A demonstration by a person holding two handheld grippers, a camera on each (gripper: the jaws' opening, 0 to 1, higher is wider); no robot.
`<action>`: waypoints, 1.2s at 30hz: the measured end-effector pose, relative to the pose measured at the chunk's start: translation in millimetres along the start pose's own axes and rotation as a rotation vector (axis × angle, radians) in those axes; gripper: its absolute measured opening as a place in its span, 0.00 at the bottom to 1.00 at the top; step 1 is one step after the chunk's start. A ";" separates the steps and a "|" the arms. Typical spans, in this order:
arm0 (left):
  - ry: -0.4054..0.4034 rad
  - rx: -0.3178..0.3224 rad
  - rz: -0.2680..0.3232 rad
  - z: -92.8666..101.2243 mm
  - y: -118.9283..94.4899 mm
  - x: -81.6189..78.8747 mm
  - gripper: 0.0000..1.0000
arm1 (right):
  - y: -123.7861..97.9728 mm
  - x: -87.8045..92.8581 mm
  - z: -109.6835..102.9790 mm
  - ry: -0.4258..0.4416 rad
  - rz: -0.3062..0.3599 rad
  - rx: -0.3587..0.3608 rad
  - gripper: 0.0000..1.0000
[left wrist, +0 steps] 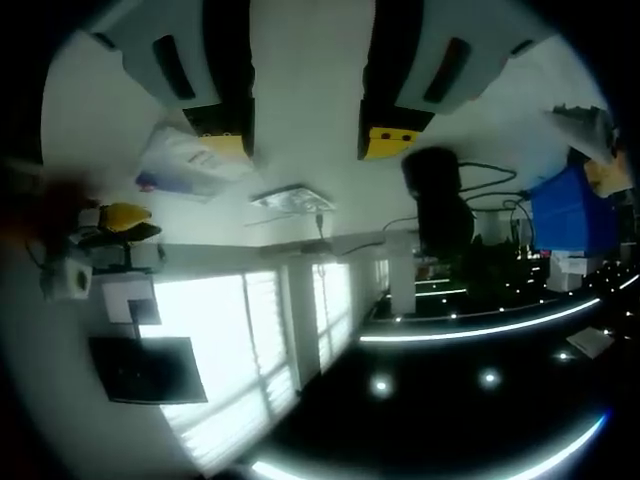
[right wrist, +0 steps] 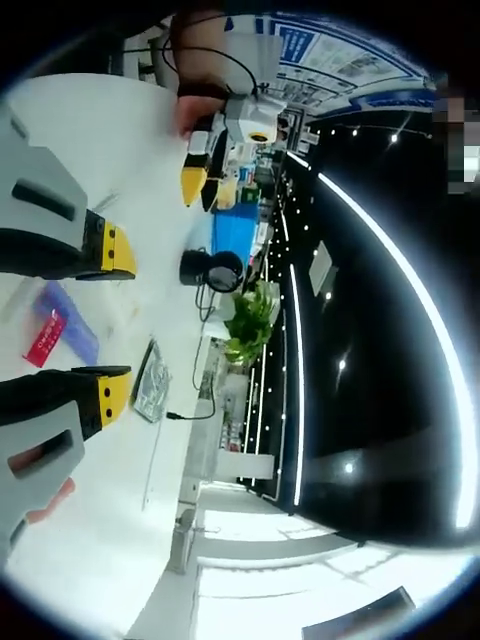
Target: Clip sheet goods on table flip sheet goods clip sheet goods scan sheet goods put sheet goods back to table
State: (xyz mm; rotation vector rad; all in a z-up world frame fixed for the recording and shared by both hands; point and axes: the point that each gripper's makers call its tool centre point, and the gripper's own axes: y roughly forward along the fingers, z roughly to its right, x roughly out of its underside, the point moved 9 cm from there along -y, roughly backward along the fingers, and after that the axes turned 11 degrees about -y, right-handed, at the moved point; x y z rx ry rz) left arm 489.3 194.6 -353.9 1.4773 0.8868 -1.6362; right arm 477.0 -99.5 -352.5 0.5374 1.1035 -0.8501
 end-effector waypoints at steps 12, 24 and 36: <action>0.003 -0.006 -0.001 -0.9 -1.1 1.0 0.34 | 16.6 1.6 -25.8 -0.131 -0.052 -0.106 0.30; 0.002 -0.001 0.001 -1.0 -0.1 2.0 0.34 | 29.1 -4.3 -51.9 -0.227 -0.075 -0.170 0.30; -0.001 0.003 0.007 0.1 -0.7 0.0 0.34 | 32.9 -5.5 -68.8 -0.283 -0.105 -0.205 0.29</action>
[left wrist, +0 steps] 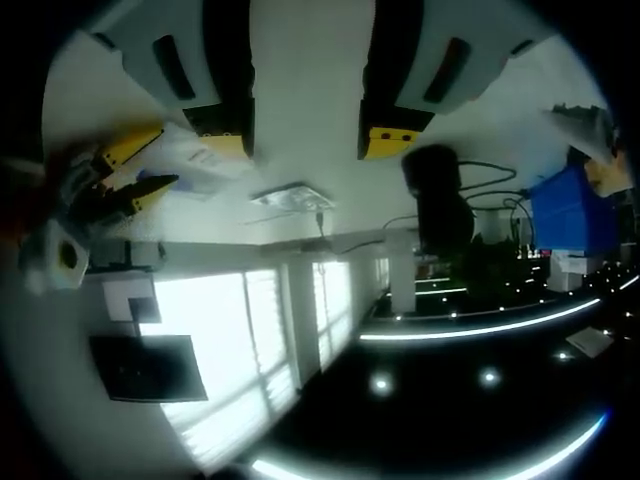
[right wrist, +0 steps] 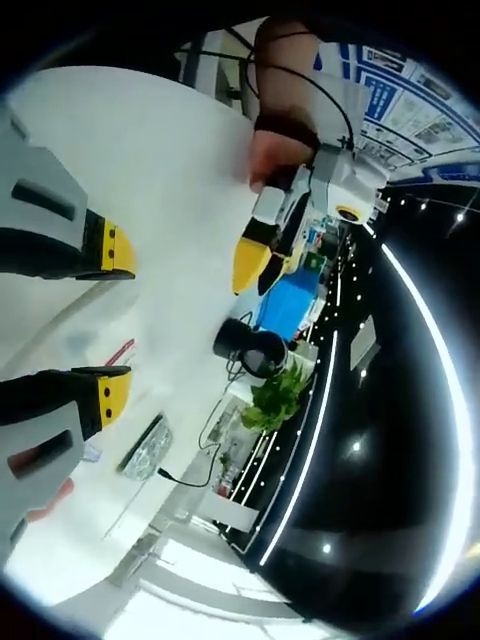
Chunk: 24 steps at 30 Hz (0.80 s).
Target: Clip sheet goods on table flip sheet goods clip sheet goods scan sheet goods put sheet goods back to table
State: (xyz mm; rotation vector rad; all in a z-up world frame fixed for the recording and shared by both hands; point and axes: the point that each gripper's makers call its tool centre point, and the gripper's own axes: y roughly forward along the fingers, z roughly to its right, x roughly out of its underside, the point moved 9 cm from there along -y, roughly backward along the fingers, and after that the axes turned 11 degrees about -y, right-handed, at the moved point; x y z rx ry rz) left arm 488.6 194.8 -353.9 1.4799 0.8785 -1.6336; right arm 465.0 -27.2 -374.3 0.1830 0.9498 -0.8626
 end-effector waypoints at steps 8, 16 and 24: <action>-0.001 0.001 0.000 1.0 0.1 -0.2 0.34 | 1.5 -3.1 -3.3 -0.019 -0.002 -0.016 0.28; 0.001 0.002 -0.003 -0.2 1.3 1.4 0.34 | 2.0 -4.4 -2.9 -0.048 -0.014 -0.025 0.28; 0.000 0.002 -0.004 -1.1 2.2 2.6 0.34 | 9.3 -7.3 1.2 -0.065 -0.047 -0.048 0.28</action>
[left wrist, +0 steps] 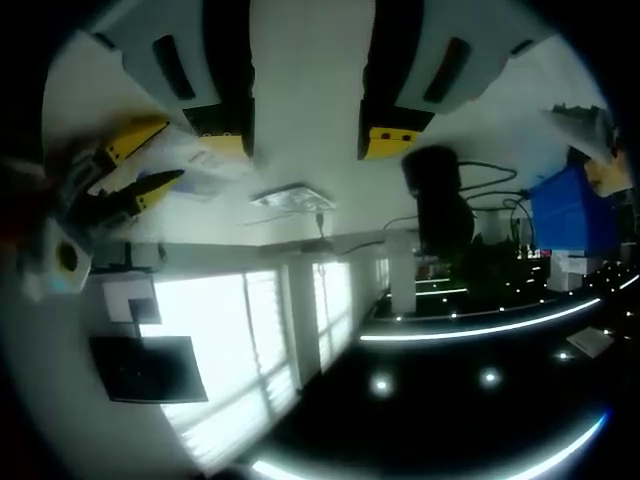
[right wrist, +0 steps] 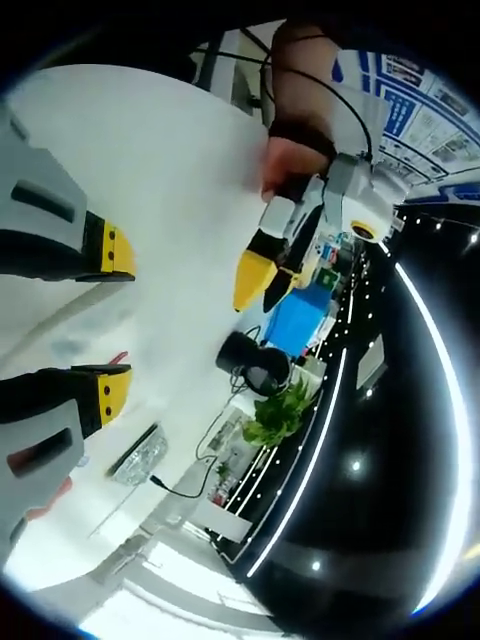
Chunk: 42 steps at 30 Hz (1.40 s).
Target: Clip sheet goods on table flip sheet goods clip sheet goods scan sheet goods put sheet goods back to table
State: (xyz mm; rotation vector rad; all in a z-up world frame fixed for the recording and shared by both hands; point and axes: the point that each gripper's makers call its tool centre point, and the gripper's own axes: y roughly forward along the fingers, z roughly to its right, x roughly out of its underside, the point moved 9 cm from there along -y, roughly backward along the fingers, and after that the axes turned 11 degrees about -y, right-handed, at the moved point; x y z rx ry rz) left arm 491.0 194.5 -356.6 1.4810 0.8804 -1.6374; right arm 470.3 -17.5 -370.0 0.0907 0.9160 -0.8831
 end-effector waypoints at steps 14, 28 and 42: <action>0.000 0.005 0.001 -0.8 0.6 0.3 0.34 | -0.7 4.1 -6.6 0.068 -0.014 0.023 0.00; 0.004 0.005 -0.002 1.8 -1.6 -1.3 0.34 | -25.2 7.2 -14.7 0.150 0.031 -0.004 0.00; 0.006 0.003 -0.009 2.1 -2.0 -1.7 0.34 | -12.2 -1.1 -21.6 0.049 0.045 -0.012 0.08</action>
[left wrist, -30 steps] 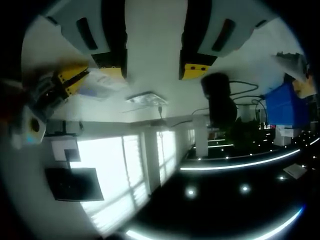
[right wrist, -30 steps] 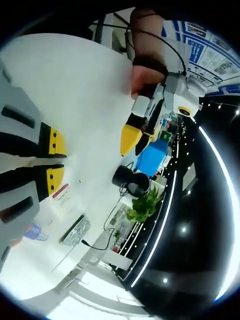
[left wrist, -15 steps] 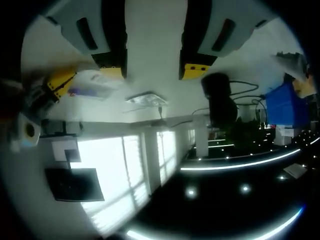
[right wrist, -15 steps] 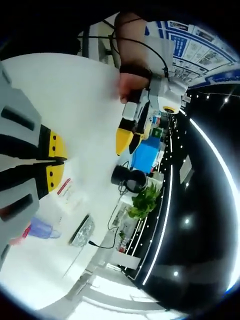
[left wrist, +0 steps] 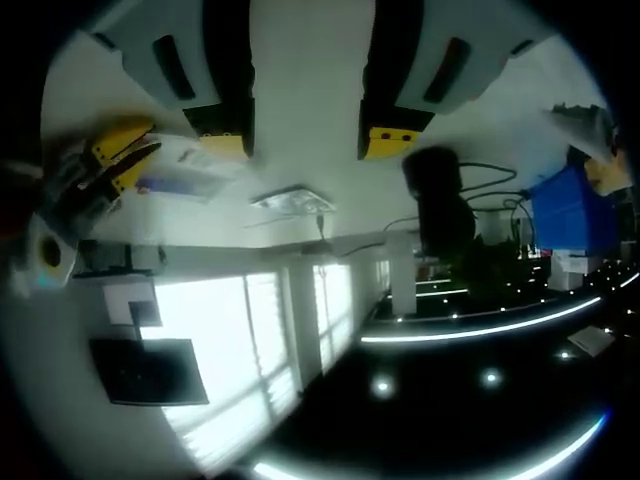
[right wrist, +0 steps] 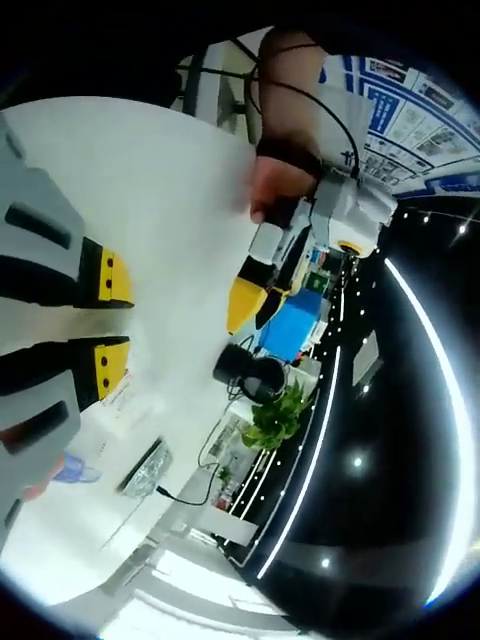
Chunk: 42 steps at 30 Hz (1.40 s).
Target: Clip sheet goods on table flip sheet goods clip sheet goods scan sheet goods put sheet goods back to table
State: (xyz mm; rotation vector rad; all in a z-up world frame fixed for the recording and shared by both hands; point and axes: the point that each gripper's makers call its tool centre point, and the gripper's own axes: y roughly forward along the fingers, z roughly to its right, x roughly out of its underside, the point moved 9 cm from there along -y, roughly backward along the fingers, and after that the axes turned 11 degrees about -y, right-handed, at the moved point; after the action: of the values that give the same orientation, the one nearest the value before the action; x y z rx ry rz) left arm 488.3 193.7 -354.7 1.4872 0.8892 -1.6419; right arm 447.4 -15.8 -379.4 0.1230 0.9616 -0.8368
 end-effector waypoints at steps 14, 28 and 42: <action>-0.001 0.000 0.005 1.7 -1.8 -1.7 0.34 | -8.7 -3.1 9.1 0.074 0.016 0.021 0.02; -0.003 -0.001 0.007 -0.8 -0.1 -1.2 0.34 | -13.5 -7.5 20.9 0.093 0.043 0.106 0.00; 0.004 0.001 -0.003 -0.5 1.8 1.4 0.34 | -30.4 -4.6 70.3 0.410 0.149 0.197 0.00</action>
State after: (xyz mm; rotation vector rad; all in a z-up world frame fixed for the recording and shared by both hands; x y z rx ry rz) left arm 490.1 193.2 -356.2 1.4913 0.8931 -1.6426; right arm 472.9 -65.2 -326.5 0.5461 1.2339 -0.7811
